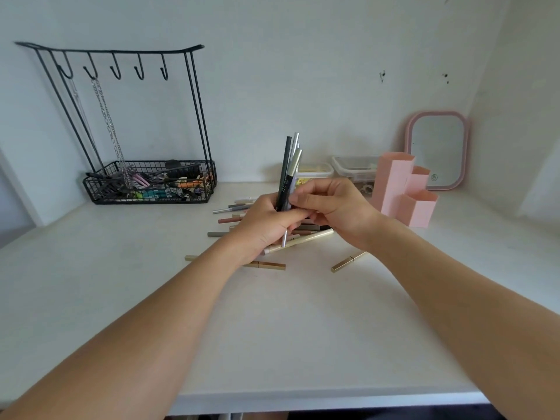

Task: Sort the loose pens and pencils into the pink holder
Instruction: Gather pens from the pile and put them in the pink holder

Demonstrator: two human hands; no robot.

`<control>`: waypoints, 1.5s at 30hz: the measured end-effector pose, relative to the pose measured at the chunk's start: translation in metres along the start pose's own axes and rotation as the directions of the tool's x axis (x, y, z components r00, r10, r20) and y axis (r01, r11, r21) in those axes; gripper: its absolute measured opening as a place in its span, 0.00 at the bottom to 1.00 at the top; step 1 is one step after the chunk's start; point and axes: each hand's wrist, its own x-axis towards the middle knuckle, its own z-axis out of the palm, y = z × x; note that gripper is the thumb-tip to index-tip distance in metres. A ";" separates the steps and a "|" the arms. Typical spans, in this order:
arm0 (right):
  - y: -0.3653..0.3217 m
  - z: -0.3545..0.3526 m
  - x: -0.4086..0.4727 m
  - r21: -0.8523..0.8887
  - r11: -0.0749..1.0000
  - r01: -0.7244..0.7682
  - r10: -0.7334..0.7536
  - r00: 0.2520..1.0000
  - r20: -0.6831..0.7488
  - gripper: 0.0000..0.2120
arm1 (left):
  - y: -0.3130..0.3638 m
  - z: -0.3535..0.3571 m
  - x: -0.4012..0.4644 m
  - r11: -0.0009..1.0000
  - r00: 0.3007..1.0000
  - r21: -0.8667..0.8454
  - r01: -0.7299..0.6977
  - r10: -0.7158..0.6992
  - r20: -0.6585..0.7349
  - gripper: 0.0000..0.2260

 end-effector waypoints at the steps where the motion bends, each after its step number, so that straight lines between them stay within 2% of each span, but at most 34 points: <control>1: 0.001 0.001 0.000 -0.011 1.000 -0.004 0.004 1.000 0.000 0.11 | 0.001 0.000 -0.001 1.000 1.000 0.011 0.009 -0.009 0.010 0.05; 3: 0.000 0.000 0.000 -0.023 1.000 0.005 -0.005 1.000 -0.025 0.07 | 0.002 0.001 -0.003 1.000 1.000 0.013 0.020 -0.020 0.024 0.06; 6: -0.007 -0.008 0.002 -0.070 0.996 0.047 -0.055 0.990 -0.130 0.01 | 0.008 -0.001 -0.002 1.000 0.999 -0.011 0.008 -0.009 -0.036 0.15; 8: -0.010 -0.020 0.005 -0.206 0.977 0.044 -0.090 0.971 -0.219 0.02 | 0.012 -0.006 0.000 0.999 0.994 -0.040 0.005 -0.010 -0.109 0.18; 9: -0.010 -0.028 0.006 -0.353 0.935 0.022 -0.115 0.963 -0.243 0.03 | 0.013 -0.009 0.001 0.997 0.989 -0.076 0.018 -0.029 -0.147 0.19; 11: -0.009 -0.040 0.008 -0.685 0.729 -0.016 -0.142 0.974 -0.175 0.03 | 0.015 -0.014 0.001 0.979 0.981 -0.194 0.058 -0.092 -0.171 0.19; 12: -0.009 -0.043 0.006 -0.783 0.622 -0.010 -0.131 0.984 -0.117 0.02 | 0.016 -0.014 0.001 0.964 0.980 -0.254 0.082 -0.124 -0.153 0.19; 13: -0.008 -0.045 0.005 -0.825 0.565 0.007 -0.113 0.991 -0.068 0.02 | 0.016 -0.014 0.000 0.946 0.980 -0.307 0.104 -0.149 -0.128 0.19; 17: -0.007 -0.045 0.001 -0.835 0.549 0.042 -0.015 0.999 0.040 0.02 | 0.015 -0.011 0.000 0.924 0.981 -0.353 0.145 -0.181 -0.072 0.20; 23: 0.004 -0.044 0.008 -0.868 0.497 0.013 0.071 0.996 0.056 0.04 | 0.013 -0.013 0.002 0.921 0.964 -0.334 0.200 -0.245 -0.098 0.19; 29: -0.001 -0.053 0.009 -0.822 0.569 -0.027 0.103 0.994 0.039 0.04 | 0.011 -0.014 0.004 0.927 0.960 -0.334 0.167 -0.230 -0.158 0.20; 31: -0.005 -0.057 0.010 -0.743 0.663 -0.088 0.090 0.995 -0.037 0.04 | 0.010 -0.014 0.004 0.931 0.962 -0.333 0.151 -0.215 -0.165 0.19; 33: -0.009 -0.056 0.008 -0.490 0.859 -0.147 0.114 0.989 -0.098 0.04 | 0.010 -0.014 0.003 0.926 0.966 -0.350 0.143 -0.208 -0.157 0.17; 35: -0.012 -0.047 0.004 -0.169 0.974 -0.152 0.142 0.987 -0.070 0.07 | 0.011 -0.011 0.002 0.919 0.968 -0.366 0.146 -0.209 -0.137 0.15; 37: -0.014 -0.032 0.001 0.004 0.990 -0.139 0.139 0.990 -0.003 0.07 | 0.012 -0.007 0.001 0.913 0.970 -0.378 0.151 -0.210 -0.119 0.14; 39: -0.012 -0.015 -0.001 0.093 0.989 -0.115 0.112 0.993 0.045 0.06 | 0.013 -0.002 -0.001 0.907 0.973 -0.395 0.146 -0.204 -0.107 0.14; 45: -0.003 0.009 -0.005 0.109 0.992 -0.062 0.061 0.998 0.012 0.12 | 0.012 0.002 -0.002 0.912 0.979 -0.404 0.079 -0.147 -0.141 0.15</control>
